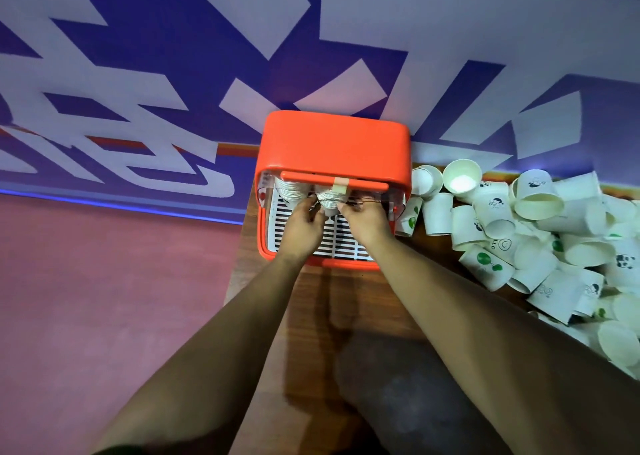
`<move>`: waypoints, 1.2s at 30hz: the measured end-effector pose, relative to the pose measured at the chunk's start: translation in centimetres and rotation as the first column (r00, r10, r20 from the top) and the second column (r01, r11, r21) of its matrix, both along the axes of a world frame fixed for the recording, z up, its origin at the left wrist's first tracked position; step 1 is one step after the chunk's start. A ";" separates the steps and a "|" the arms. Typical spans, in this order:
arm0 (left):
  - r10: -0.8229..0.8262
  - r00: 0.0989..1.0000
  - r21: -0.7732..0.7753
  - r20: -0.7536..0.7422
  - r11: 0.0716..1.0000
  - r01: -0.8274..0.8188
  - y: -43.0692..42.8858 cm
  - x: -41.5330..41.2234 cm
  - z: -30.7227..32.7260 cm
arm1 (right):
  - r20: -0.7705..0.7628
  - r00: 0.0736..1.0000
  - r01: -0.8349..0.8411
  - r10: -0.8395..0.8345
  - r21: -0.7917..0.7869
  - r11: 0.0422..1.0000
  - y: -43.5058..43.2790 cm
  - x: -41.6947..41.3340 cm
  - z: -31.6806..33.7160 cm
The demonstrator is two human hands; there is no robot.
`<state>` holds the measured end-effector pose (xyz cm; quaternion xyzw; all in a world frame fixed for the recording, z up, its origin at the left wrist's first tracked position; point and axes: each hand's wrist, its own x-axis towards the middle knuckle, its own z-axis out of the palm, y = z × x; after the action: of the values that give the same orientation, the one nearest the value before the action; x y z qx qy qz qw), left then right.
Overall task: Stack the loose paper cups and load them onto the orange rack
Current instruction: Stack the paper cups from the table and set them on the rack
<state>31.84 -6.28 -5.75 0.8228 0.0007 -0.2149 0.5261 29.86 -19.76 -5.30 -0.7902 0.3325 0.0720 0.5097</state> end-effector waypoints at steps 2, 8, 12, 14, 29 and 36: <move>-0.006 0.999 -0.029 -0.039 1.000 0.005 0.2 -0.1 0.1 | -0.014 0.999 -0.037 0.037 0.012 0.999 -0.2 0.1 0.1; 0.041 0.999 -0.030 0.002 0.999 -0.041 1.3 -1.5 0.8 | -0.015 0.989 -0.148 0.148 0.008 0.989 -1.5 -2.4 2.3; 0.016 0.996 -0.022 0.087 1.000 -0.014 1.0 -4.3 1.7 | 0.056 0.979 -0.198 0.198 -0.001 0.980 -4.8 -8.0 4.3; -0.029 0.993 -0.027 0.117 0.999 0.032 -0.1 -5.9 2.1 | 0.073 0.983 -0.164 0.168 -0.056 0.985 -7.6 -11.6 4.8; -0.581 0.783 0.291 0.222 0.806 0.516 -20.7 -15.5 2.0 | -0.124 0.986 -0.159 0.108 -0.549 0.821 -26.8 -30.5 3.5; -0.819 0.548 0.561 0.168 0.537 0.630 -27.8 -16.0 -0.5 | -0.380 0.876 -0.475 0.297 -0.579 0.662 -29.4 -32.5 1.4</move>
<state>15.80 -34.10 -6.25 0.8636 -0.4127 -0.2333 0.1718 -2.67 -49.21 -3.89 -0.9542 0.2212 0.1578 0.1250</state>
